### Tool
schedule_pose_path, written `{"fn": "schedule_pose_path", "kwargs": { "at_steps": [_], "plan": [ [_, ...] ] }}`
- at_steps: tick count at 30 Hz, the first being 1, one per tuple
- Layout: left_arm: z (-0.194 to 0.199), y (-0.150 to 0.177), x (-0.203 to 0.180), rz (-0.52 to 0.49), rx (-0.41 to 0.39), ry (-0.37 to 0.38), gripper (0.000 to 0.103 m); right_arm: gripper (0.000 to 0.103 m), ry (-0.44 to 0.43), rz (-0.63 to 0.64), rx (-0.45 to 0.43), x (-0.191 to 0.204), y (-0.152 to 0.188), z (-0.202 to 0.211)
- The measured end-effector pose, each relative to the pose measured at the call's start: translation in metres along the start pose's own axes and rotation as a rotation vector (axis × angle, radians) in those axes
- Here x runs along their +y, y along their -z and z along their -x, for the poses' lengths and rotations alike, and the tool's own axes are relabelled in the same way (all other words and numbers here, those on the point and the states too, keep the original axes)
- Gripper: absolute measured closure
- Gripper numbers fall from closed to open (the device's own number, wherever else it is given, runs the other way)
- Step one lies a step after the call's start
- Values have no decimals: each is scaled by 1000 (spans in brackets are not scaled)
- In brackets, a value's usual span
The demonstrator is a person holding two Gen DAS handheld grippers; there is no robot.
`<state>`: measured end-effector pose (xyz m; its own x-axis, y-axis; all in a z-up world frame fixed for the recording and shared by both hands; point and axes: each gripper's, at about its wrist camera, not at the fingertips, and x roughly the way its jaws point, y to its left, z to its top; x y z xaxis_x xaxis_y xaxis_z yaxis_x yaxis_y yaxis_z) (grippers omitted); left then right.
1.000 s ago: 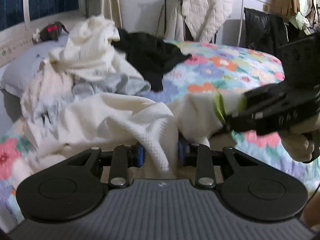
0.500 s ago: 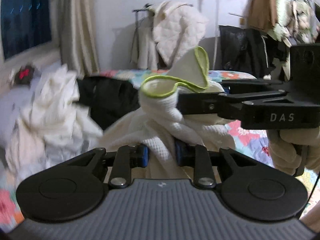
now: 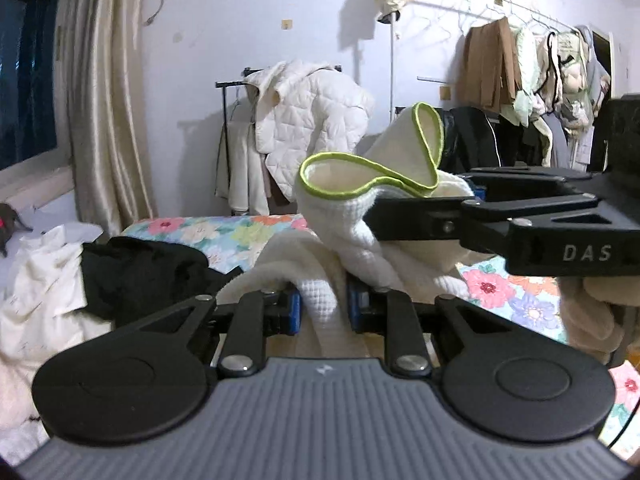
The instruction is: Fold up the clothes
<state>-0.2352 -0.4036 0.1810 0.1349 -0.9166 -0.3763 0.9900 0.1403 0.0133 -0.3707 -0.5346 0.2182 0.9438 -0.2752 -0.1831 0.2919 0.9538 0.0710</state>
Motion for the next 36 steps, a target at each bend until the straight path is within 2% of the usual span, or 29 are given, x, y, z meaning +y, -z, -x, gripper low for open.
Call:
{"fn": "schedule_pose_path", "kwargs": {
  "at_steps": [5,8,11,14,16,19,21,22,24,26,27,29,30,32,36],
  "plan": [
    [-59,-19,-27,15,42,21,85,67,76,-34,55,-49,-1,-3],
    [-84,-31,-41,29,29,25,85,67,124,-67,79,-79,-5,-7],
    [-101,-51,-54,59,-5,39,85,67,166,-90,50,-96,-21,4],
    [-104,-81,-78,40,-100,63,85,67,200,-181,-78,-112,-35,34],
    [-98,-94,-93,5,-183,75,85,67,228,-201,-194,-121,-33,52],
    [-94,-97,-102,63,-270,92,85,67,292,-275,-309,-140,-7,64],
    [-104,-85,-102,84,-227,78,84,68,315,-386,-299,-165,29,55],
    [-116,-72,-98,69,-156,47,84,68,325,-458,-280,-180,52,49],
    [-139,-42,-90,45,-15,-16,84,75,347,-620,-202,-213,102,34],
    [-161,5,-71,70,132,-70,84,79,353,-791,-137,-241,140,34],
    [-171,29,-61,85,199,-98,85,88,356,-877,-104,-256,159,34],
    [-176,70,-46,86,258,-166,88,92,356,-1037,-45,-283,195,34],
    [-176,87,-40,69,276,-199,88,92,342,-1050,-74,-292,197,39],
    [-174,103,-35,15,281,-230,88,92,379,-971,-90,-299,187,44],
    [-169,108,-43,-54,272,-212,84,89,431,-858,12,-299,189,21]
  ]
}}
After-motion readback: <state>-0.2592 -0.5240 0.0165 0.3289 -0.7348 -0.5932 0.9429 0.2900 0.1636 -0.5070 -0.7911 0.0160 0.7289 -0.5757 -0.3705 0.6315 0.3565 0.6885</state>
